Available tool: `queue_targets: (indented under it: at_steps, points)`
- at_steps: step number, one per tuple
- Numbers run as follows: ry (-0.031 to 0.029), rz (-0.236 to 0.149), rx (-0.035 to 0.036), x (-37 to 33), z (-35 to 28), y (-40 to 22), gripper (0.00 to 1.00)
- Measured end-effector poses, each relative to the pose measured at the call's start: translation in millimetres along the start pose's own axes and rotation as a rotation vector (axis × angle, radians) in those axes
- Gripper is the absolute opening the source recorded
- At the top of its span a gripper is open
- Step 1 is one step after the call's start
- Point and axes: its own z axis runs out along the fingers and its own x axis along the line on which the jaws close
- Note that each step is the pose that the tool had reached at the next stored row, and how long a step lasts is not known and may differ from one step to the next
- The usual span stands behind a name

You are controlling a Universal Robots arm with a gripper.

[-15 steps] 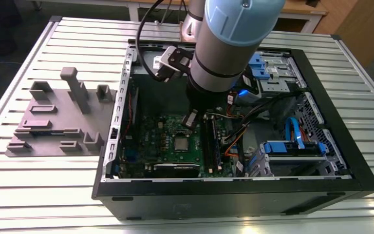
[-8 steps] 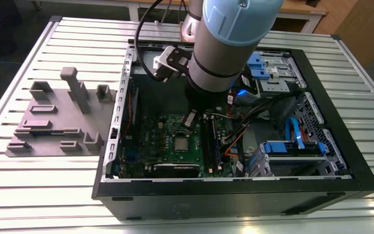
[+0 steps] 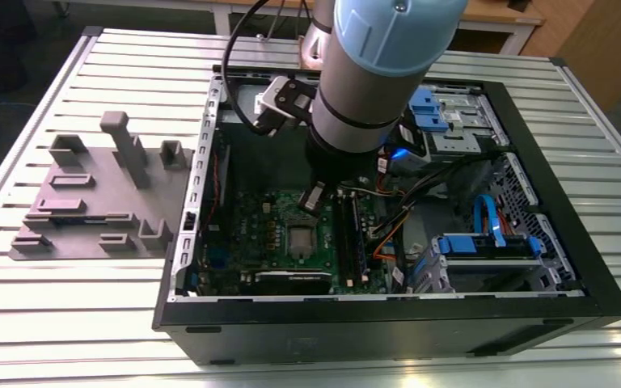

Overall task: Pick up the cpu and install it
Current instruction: 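Close the cpu cover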

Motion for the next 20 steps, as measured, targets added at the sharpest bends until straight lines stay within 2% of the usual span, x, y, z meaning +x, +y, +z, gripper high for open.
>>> queue_targets:
  at_steps: [4, 9, 10, 11, 13, 14, 15, 20]
  points:
    - [0.0017, -0.003, 0.0002, 1.1, 0.1, 1.3, 0.1]
    - [0.0099, -0.015, 0.0017, 3.8, 0.0, 4.2, 0.1]
    - [0.0152, -0.017, 0.0039, 4.1, 0.0, 4.7, 0.1]
    - [0.0285, -0.017, 0.0107, 4.3, 0.1, 5.0, 0.1]
    - [0.062, -0.017, 0.0278, 4.6, 0.2, 5.6, 0.1]
    - [0.0737, -0.017, 0.034, 4.9, 0.2, 6.2, 0.1]
    - [0.0761, -0.017, 0.0352, 5.5, 0.3, 7.2, 0.1]
    - [0.0745, -0.018, 0.0385, 9.6, 0.7, 14.8, 0.1]
